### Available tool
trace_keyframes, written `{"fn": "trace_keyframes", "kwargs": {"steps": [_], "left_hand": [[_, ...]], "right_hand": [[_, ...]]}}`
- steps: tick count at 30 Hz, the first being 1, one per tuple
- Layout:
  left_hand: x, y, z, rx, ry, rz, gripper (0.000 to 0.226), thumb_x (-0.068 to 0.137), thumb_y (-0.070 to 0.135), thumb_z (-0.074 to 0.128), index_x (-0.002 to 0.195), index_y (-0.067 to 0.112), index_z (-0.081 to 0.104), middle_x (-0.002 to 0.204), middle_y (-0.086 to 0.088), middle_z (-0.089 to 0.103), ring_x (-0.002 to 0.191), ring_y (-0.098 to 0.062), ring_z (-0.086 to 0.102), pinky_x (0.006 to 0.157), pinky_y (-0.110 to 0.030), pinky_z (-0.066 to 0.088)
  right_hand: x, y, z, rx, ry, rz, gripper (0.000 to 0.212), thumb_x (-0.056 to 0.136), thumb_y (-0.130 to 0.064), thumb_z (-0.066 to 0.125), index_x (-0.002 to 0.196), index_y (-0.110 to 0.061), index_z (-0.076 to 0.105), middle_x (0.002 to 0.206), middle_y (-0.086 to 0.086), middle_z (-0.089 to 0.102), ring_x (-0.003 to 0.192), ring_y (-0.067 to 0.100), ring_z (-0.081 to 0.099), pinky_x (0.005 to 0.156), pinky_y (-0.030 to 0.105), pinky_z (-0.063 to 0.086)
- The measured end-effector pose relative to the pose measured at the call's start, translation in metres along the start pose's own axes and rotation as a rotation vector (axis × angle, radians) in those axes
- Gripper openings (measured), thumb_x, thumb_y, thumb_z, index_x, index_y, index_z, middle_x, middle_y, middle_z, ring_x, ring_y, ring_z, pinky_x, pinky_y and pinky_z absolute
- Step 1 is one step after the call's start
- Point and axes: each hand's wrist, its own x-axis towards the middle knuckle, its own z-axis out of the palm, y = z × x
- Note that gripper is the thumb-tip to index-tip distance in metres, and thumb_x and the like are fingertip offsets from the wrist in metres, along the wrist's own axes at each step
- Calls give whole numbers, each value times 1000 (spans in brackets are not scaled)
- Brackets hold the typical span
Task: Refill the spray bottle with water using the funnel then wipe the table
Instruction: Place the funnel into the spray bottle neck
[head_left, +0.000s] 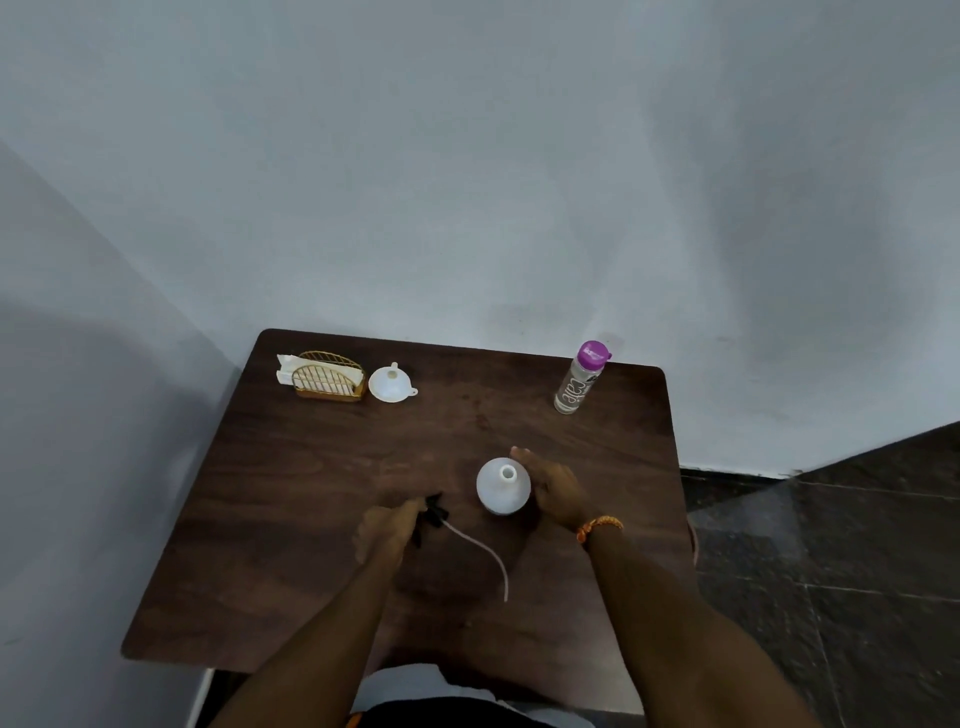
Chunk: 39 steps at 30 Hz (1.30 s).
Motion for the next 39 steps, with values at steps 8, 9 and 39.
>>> {"fn": "trace_keyframes", "kwargs": {"steps": [8,9,39], "left_hand": [[18,81,-45,73,124,268,42,89,57,61,106,23,78,115,-3,75,110,-29,67,97,-43,54],[20,92,-52,77,122,313,32,91,48,63,104,23,79,112,-2,76,108,-27,69,95,-40,55],[125,144,-64,211,22,776,10,89,18,76,96,17,68,106,-4,70,100,-20,64,82,-28,51]], "right_hand": [[65,-33,-45,-85,136,-131,47,95,-1,64,141,-13,63,143,10,64,134,26,59,115,40,46],[77,-47,-47,-87,130,-144,39,99,-8,64,137,-12,66,139,10,66,129,27,62,112,41,49],[224,-128,68,-17,50,115,26,98,-5,56,111,-8,78,122,17,73,112,33,68,95,36,54]]}}
